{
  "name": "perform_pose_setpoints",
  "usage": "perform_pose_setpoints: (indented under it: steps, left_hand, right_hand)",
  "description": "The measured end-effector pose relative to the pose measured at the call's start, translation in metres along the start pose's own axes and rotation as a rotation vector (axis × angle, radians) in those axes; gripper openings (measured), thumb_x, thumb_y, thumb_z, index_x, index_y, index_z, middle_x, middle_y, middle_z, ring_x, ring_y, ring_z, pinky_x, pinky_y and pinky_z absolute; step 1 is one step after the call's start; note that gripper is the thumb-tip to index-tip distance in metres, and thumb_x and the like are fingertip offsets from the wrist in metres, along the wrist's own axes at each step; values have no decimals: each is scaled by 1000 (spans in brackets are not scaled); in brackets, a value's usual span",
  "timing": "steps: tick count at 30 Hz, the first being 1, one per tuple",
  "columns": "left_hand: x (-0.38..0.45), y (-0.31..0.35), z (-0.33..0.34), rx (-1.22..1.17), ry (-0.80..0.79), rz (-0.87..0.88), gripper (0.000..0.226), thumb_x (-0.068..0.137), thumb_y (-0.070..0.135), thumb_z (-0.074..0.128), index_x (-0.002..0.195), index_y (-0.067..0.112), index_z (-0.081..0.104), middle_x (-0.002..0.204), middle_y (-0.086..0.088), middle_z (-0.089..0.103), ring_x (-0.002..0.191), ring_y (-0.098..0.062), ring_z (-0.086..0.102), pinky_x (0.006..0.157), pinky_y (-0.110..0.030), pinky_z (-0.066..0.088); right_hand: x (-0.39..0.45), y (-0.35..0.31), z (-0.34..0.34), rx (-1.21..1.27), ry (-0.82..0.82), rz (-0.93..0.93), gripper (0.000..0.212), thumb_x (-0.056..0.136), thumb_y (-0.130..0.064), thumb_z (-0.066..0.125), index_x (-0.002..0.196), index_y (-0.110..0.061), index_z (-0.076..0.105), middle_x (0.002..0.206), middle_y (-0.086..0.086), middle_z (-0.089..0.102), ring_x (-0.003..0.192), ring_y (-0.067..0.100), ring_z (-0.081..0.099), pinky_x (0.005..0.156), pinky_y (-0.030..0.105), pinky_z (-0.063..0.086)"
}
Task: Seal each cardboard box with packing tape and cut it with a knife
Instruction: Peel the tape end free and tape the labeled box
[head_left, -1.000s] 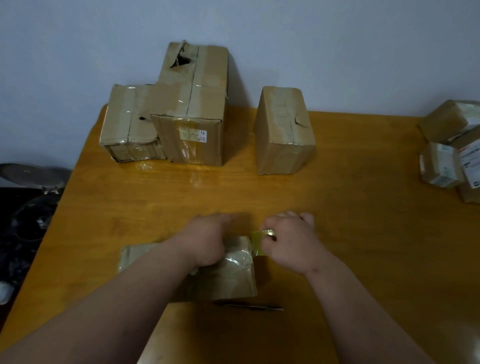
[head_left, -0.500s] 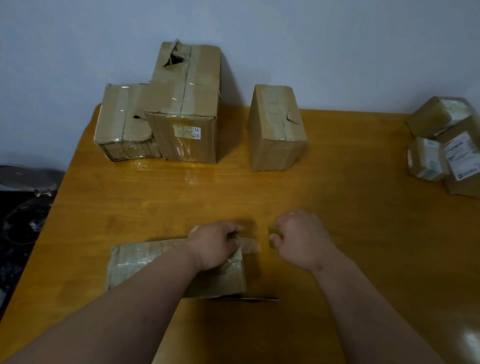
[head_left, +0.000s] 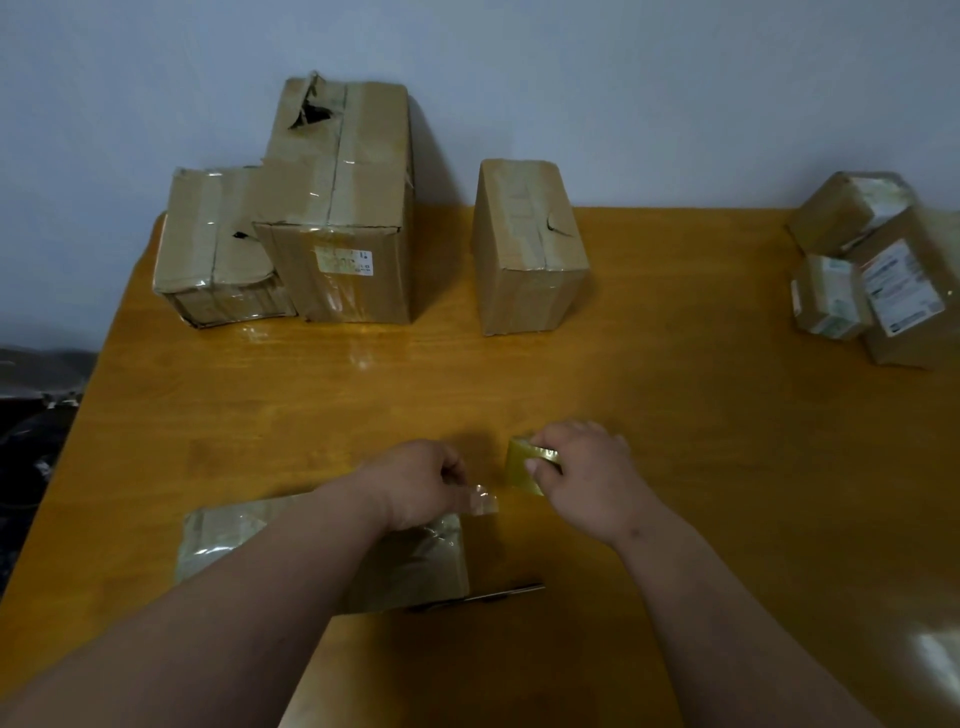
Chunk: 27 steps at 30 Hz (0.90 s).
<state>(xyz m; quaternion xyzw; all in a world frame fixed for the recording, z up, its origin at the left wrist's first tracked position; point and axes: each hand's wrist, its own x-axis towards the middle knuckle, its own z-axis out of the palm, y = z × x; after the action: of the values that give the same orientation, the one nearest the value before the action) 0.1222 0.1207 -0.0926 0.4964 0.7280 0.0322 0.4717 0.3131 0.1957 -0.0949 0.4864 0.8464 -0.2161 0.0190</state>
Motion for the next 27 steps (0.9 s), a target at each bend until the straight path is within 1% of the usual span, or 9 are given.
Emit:
perform_pose_setpoints:
  steps: [3, 6, 8, 12, 14, 17, 19, 22, 27]
  left_hand:
    - [4, 1, 7, 202, 75, -60, 28, 79, 60, 66, 86, 34, 58, 91, 14, 62, 97, -13, 57, 94, -40, 36]
    - [5, 1, 15, 291, 149, -75, 14, 81, 44, 59, 84, 33, 52, 90, 13, 57, 95, -14, 54, 87, -39, 28]
    - [4, 3, 19, 332, 198, -85, 11, 79, 33, 53, 90, 32, 51, 100, 9, 59, 99, -17, 54, 92, -40, 31]
    - [3, 7, 22, 386, 215, -96, 28, 82, 42, 53, 108, 33, 53, 115, 5, 60, 113, -19, 54, 101, -44, 30]
    - [1, 6, 15, 161, 276, -91, 20, 88, 48, 55, 103, 34, 54, 110, 7, 62, 110, -19, 57, 104, -42, 33]
    - [-5, 6, 1, -353, 434, 3, 6, 97, 35, 55, 99, 32, 59, 100, 10, 65, 100, -18, 61, 98, -42, 45]
    - [-14, 10, -4, -516, 505, 94, 13, 98, 31, 54, 108, 33, 63, 106, 9, 64, 99, -13, 60, 84, -25, 48]
    - [-29, 15, -4, -587, 489, 204, 34, 98, 30, 55, 131, 31, 56, 124, 11, 55, 106, 2, 52, 80, -11, 39]
    - [-47, 15, 1, -494, 492, 342, 65, 90, 24, 67, 148, 29, 38, 144, 11, 40, 129, -4, 42, 108, -26, 38]
  right_hand:
    - [-2, -1, 3, 52, 24, 33, 27, 94, -37, 55, 120, -31, 61, 122, -3, 61, 119, 22, 47, 90, 35, 30]
    - [-3, -1, 3, 134, 6, 71, 25, 95, -34, 56, 119, -29, 61, 120, -4, 60, 117, 20, 48, 97, 37, 31]
    - [-5, -1, 0, 309, -11, 107, 16, 95, -29, 58, 111, -27, 62, 111, -5, 62, 110, 20, 53, 98, 42, 37]
    - [-11, -7, -9, 753, -53, 165, 8, 97, -21, 58, 95, -28, 60, 96, -1, 65, 87, 17, 61, 70, 28, 46]
    - [-12, -8, -11, 858, -48, 163, 8, 97, -20, 59, 96, -27, 62, 96, 0, 68, 84, 15, 62, 67, 25, 45]
    - [-13, -13, -14, 972, -40, 138, 7, 95, -21, 61, 97, -27, 65, 94, -1, 70, 85, 15, 64, 70, 29, 49]
    - [-12, -19, -15, 1028, -37, 106, 6, 90, -27, 64, 95, -27, 66, 89, -4, 70, 81, 12, 64, 70, 31, 50]
    - [-11, -30, -18, 1068, -47, 51, 14, 80, -36, 63, 92, -33, 67, 88, -6, 71, 80, 10, 65, 72, 32, 51]
    - [-13, -42, -18, 1121, -55, -4, 16, 78, -33, 66, 94, -31, 66, 93, -3, 73, 88, 12, 67, 81, 33, 51]
